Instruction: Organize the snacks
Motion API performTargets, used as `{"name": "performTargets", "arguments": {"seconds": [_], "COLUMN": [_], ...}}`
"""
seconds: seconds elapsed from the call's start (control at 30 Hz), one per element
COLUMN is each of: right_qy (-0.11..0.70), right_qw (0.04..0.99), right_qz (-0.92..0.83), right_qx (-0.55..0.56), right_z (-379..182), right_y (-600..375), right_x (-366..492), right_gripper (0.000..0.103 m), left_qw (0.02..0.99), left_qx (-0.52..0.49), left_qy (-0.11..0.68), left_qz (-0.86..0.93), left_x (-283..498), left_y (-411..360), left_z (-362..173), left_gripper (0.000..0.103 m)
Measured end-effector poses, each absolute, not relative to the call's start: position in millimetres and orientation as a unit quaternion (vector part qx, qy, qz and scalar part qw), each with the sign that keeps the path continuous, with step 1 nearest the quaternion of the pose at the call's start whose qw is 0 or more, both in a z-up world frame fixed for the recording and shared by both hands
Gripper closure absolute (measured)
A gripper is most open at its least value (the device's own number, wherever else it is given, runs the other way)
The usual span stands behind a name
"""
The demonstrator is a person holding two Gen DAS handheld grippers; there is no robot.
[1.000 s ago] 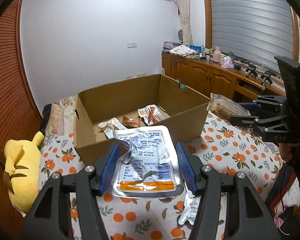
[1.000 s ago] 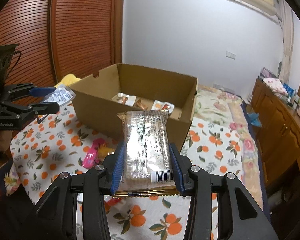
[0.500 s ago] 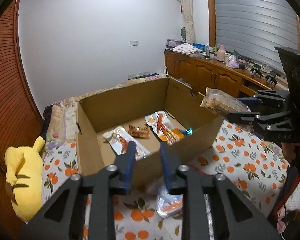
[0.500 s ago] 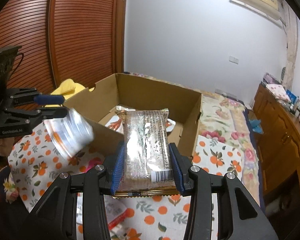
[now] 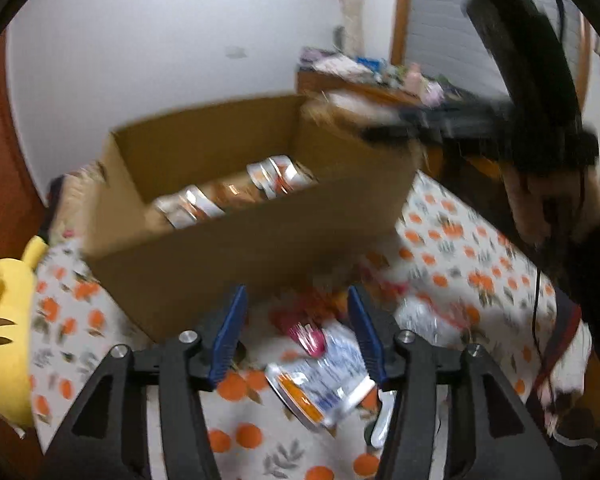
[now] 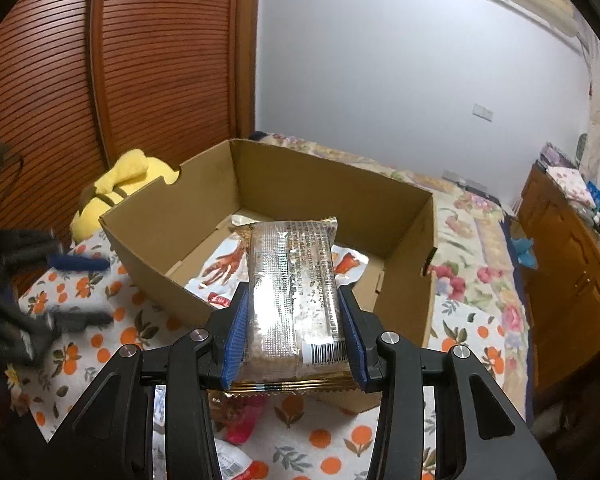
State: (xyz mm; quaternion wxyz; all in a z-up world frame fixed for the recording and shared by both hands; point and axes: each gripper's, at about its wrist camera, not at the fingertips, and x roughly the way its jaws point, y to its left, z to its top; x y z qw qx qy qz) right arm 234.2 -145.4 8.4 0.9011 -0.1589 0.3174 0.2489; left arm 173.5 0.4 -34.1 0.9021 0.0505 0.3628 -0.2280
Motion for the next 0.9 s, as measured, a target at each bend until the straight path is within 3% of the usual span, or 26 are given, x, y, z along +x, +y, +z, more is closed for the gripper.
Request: {"name": "performTargets", "arguments": {"seconds": [0.23, 0.6, 0.7, 0.73, 0.9], "right_qy": [0.316, 0.299, 0.301, 0.302, 0.308], "right_qw": [0.899, 0.897, 0.896, 0.896, 0.897], "right_qz": [0.259, 0.281, 0.281, 0.279, 0.27], "right_qx": [-0.159, -0.164, -0.168, -0.169, -0.167], "right_z": [6.3, 17.3, 16.1, 14.7, 9.8], "right_y": [-146.4, -144.7, -143.2, -142.8, -146.8], "right_x": [231.8, 211.5, 210.3, 211.3, 215.8], "right_gripper": [0.06, 0.06, 0.06, 0.06, 0.06], "left_qw": [0.875, 0.854, 0.855, 0.855, 0.857], "left_qx": [0.068, 0.099, 0.125, 0.124, 0.103], "left_qy": [0.411, 0.437, 0.432, 0.431, 0.432], "left_qz": [-0.246, -0.264, -0.261, -0.26, -0.26], "left_x": [178.9, 178.6, 172.6, 171.6, 167.8], "left_y": [-13.7, -22.9, -25.5, -25.6, -16.4], "left_z": [-78.8, -101.1, -104.6, -104.8, -99.1], "left_gripper": [0.044, 0.024, 0.023, 0.024, 0.047]}}
